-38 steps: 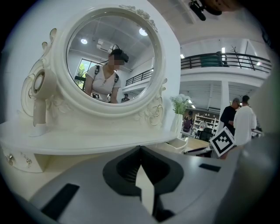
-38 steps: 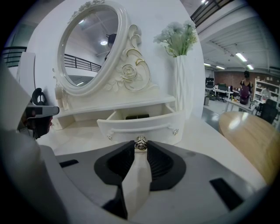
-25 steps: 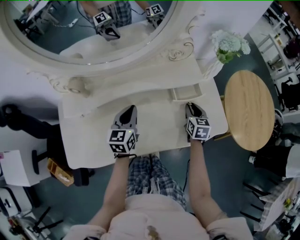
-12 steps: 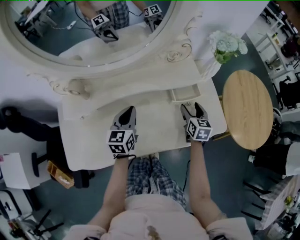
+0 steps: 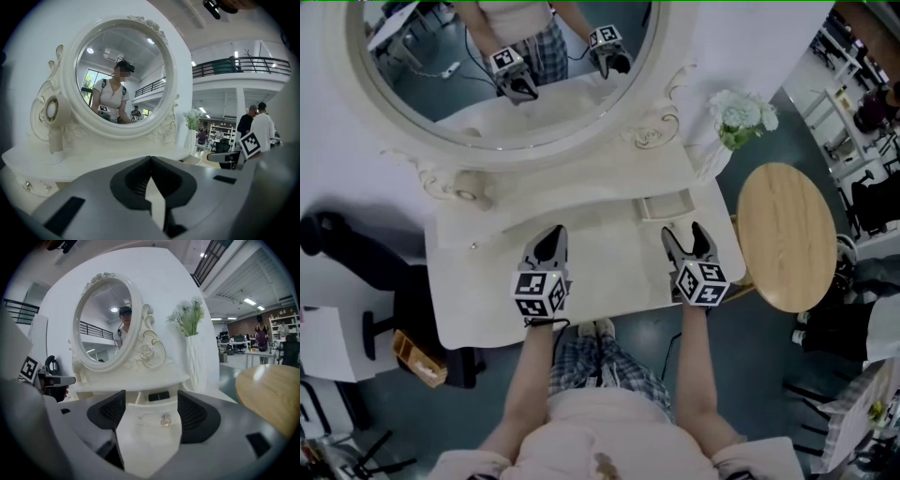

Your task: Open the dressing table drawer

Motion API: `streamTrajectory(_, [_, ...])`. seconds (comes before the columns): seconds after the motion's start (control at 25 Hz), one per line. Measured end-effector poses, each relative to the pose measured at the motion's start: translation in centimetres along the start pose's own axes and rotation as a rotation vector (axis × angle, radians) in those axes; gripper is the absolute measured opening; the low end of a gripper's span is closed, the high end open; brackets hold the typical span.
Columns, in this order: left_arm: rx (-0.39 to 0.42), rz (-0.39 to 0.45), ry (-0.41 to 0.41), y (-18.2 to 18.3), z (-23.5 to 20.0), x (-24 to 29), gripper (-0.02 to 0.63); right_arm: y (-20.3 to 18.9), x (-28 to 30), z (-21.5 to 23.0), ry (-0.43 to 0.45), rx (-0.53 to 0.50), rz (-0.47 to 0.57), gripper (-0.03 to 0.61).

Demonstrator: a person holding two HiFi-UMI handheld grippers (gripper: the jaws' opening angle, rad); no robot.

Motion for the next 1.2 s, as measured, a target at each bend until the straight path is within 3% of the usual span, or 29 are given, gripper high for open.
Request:
streamTrajectory(0.4, [0.001, 0.106, 0.085, 3.7, -2.6, -6.2, 0.026, 7.1, -5.2, -3.6, 0.002, -0.054, 0.19, 0.173])
streamTrajectory(0.6, [-0.007, 0.138, 0.126, 4.1, -3.6, -8.7, 0.026, 8.6, -6.7, -4.9, -0.003, -0.087, 0.237, 0.085])
streamTrajectory(0.92, [-0.013, 0.173, 0.159, 4.9, -4.3, -10.5, 0.026, 9.8, -7.7, -5.8, -0.008, -0.126, 0.266, 0.021])
streamTrajectory(1.2, [-0.013, 0.18, 0.164, 5.2, -4.3, -10.4, 0.026, 9.7, -7.5, -5.8, -0.008, -0.168, 0.261, 0.015])
Point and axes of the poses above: the fingertips, and each gripper's own axes: x forward along the fingers, z to its right, y out of its top, the point moved 5 cm from there along -x, backward along the fingers, and after that the axes turned 12 degrees about -z, right-handed, at the moved point
